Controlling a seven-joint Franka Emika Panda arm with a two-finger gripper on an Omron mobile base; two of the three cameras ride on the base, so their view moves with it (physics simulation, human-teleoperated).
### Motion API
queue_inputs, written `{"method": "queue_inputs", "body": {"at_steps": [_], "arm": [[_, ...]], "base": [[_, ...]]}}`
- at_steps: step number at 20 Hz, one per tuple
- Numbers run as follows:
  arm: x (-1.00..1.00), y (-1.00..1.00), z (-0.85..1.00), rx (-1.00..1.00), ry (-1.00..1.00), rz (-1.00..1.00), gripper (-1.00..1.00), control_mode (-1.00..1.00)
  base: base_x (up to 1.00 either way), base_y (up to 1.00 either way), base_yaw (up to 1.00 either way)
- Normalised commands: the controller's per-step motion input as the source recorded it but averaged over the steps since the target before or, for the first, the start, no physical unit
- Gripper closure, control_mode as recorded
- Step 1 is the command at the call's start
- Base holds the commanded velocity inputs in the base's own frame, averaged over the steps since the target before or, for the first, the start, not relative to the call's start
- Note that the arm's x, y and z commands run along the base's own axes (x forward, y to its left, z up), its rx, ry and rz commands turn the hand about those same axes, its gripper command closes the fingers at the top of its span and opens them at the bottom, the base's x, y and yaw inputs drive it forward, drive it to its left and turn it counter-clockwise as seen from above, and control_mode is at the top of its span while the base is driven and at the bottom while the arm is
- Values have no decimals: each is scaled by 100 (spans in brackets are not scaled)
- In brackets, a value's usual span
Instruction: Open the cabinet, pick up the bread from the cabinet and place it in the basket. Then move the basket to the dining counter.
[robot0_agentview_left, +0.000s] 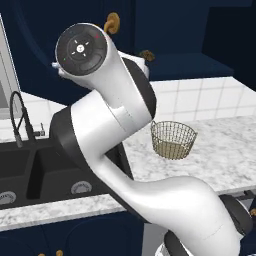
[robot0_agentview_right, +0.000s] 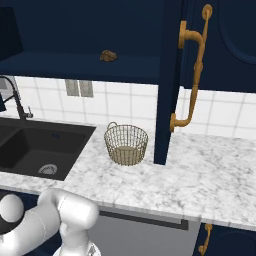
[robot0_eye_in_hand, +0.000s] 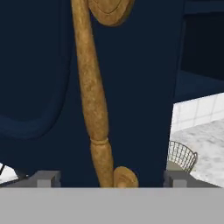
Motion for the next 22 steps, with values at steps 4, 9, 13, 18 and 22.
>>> {"method": "queue_inputs", "body": {"at_steps": [4,9,13,18,22], "arm": [[-62,-61,-39,15,2,21,-100,-100],[-17,-30,-37,11,0,21,-100,-100],[-3,-37,-13,17,0,32,-100,-100],[11,-58,19,23,0,34,-100,-100],[4,-51,24,26,13,12,-100,-100]], "base": [[0,0,0],[0,0,0],[0,0,0],[0,0,0],[0,0,0]]}}
